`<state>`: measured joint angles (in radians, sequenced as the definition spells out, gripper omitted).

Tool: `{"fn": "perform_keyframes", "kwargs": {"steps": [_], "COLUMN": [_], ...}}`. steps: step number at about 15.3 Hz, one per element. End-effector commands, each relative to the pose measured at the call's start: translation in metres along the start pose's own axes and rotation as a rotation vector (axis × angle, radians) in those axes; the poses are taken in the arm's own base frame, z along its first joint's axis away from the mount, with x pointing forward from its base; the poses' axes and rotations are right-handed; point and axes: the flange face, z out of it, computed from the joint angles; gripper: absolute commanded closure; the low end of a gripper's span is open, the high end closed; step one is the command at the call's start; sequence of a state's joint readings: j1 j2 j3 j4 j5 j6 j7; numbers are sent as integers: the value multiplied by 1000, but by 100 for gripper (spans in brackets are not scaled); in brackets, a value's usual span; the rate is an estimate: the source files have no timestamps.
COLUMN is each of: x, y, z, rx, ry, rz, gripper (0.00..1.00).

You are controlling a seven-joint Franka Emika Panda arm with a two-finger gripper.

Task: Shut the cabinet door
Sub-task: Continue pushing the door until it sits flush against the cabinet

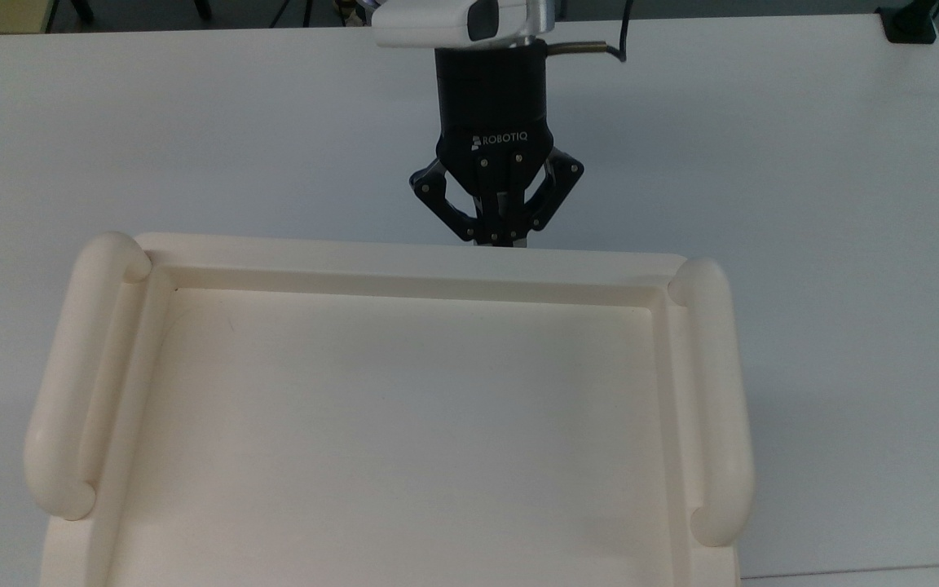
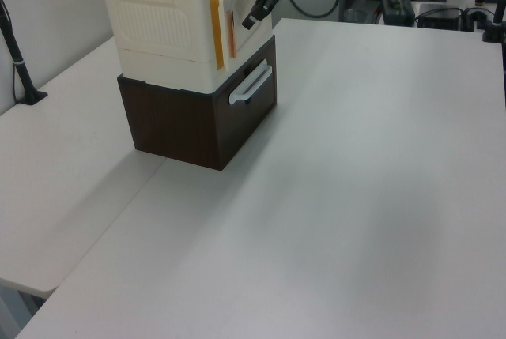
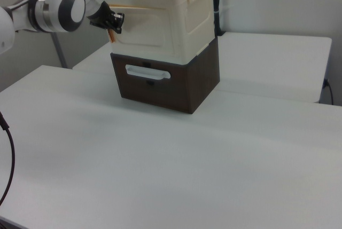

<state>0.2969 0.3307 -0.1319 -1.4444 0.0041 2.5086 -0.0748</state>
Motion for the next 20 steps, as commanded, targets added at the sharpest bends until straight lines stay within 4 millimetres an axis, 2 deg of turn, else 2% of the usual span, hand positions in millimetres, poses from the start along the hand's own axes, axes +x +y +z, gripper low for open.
{"fn": "perform_keyframes", "kwargs": {"steps": [1,3,5,7,12,14,17,20], "x": [2,4,2,0,2,4,-12,-25], "y": [-5,-2,-1,6,8,11,11,2], "z": [15,17,32,38,31,19,13,8], "rx": [-38,-45,-58,-77,-77,-76,-63,-26], "ry": [63,102,152,183,190,191,114,-77], "rz": [34,42,67,79,81,78,84,70], "gripper": [97,97,97,97,97,97,97,97]}}
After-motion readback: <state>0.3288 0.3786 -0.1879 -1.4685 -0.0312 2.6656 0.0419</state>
